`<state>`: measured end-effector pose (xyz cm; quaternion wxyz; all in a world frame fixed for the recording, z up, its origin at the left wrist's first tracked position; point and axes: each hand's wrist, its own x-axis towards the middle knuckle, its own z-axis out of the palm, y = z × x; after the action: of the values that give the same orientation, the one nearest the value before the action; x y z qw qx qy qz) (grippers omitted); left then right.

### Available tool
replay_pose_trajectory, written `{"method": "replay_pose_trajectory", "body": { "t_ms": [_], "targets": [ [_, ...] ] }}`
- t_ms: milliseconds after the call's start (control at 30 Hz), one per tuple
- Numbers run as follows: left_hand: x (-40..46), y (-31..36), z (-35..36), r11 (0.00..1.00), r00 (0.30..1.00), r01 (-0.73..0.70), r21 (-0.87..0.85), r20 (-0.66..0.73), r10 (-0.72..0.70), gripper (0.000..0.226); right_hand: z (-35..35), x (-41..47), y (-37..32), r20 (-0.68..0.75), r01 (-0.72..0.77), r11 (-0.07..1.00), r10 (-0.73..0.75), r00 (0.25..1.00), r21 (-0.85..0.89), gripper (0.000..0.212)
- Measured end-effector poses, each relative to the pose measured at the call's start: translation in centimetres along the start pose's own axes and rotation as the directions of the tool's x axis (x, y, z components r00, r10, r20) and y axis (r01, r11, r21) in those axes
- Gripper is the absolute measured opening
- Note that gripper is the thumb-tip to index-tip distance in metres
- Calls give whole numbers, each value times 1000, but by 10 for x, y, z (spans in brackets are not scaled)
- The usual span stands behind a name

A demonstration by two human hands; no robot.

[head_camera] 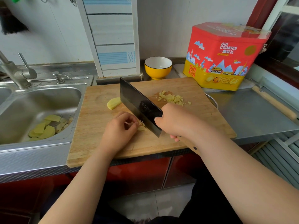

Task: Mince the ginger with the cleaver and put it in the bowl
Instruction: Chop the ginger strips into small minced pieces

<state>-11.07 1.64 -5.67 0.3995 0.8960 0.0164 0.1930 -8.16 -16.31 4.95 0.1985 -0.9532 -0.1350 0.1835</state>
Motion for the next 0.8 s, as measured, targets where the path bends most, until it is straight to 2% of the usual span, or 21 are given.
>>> {"method": "replay_pose_trajectory", "body": {
  "t_ms": [67,133,200,500,667,800],
  "targets": [
    [-4,-2,-2,993,1000,-1,114,9,0,14,-1,-3,-2,-8,29,1000,-29,1000,-12,20],
    [-7,-5,0,968,999,-22,251,34,14,29,-1,-5,-5,-10,42,999,-43,999,-21,19],
    [-8,-4,1,948,998,-54,312,41,44,31,-1,-5,-6,-9,44,999,-44,999,-32,19],
    [-3,-2,5,942,994,-105,320,28,102,12,2,-2,-8,60,7,999,-4,998,-49,13],
    [-2,-2,8,936,990,-130,327,0,138,10,8,11,-14,85,-13,999,17,996,-50,28],
    [-5,2,10,919,988,-133,372,-18,151,9,5,19,-9,51,-30,999,29,998,20,37]
  ]
}}
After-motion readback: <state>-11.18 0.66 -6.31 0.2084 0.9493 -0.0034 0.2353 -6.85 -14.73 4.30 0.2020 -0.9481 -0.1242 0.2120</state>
